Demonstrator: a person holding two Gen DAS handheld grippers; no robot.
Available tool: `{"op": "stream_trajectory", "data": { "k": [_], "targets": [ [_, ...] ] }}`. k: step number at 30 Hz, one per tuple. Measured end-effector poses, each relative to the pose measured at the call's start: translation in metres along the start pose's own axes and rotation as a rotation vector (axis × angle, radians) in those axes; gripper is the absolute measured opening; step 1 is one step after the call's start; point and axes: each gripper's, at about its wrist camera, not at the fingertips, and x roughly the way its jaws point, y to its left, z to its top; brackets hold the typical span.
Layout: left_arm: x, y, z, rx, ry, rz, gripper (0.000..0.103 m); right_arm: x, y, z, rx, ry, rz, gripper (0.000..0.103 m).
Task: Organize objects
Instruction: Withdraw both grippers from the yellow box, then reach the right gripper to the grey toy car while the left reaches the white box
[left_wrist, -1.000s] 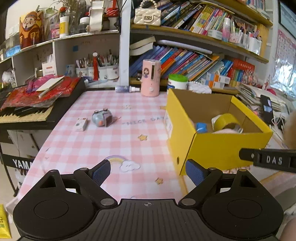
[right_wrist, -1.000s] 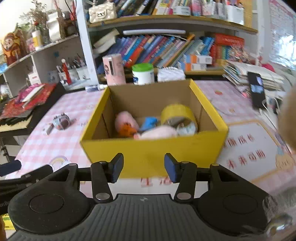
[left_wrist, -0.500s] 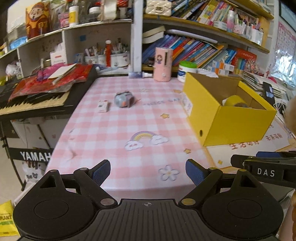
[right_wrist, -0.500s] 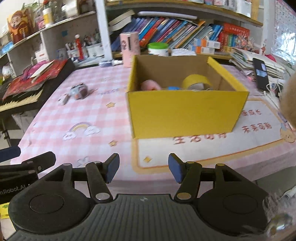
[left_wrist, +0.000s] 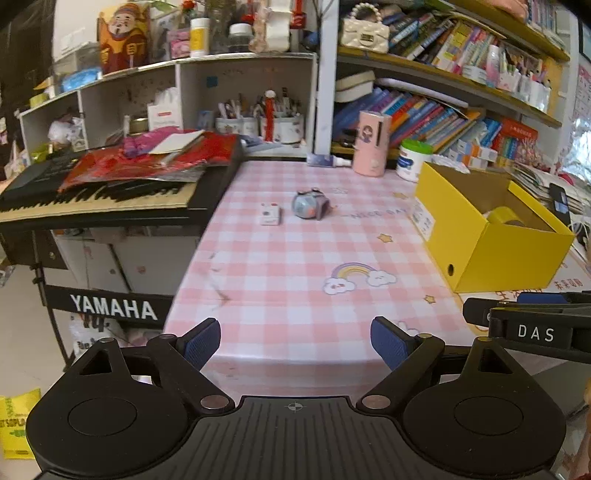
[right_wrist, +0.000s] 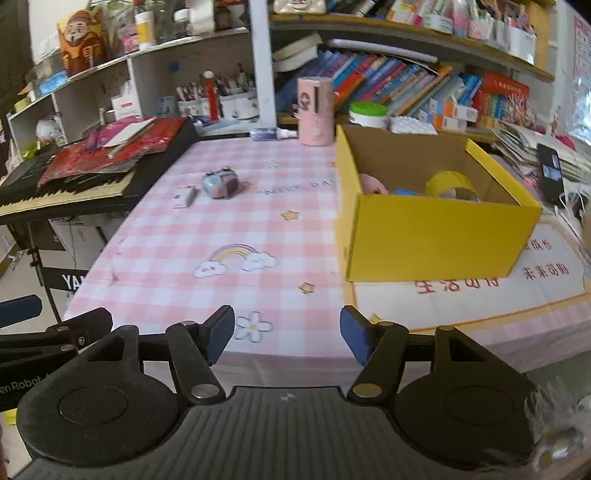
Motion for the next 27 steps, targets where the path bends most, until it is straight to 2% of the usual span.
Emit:
{"op": "stream_trajectory", "data": {
  "k": [13, 27],
  "targets": [
    [0.011, 0.013, 0.003, -0.037, 0.009, 0.011, 0.09, 0.009, 0.024, 0.006, -0.068, 0.008, 0.041, 0.063],
    [0.08, 0.014, 0.036, -0.09, 0.066, 0.067, 0.09, 0.081, 0.025, 0.051, -0.129, 0.057, 0.102, 0.063]
  ]
}}
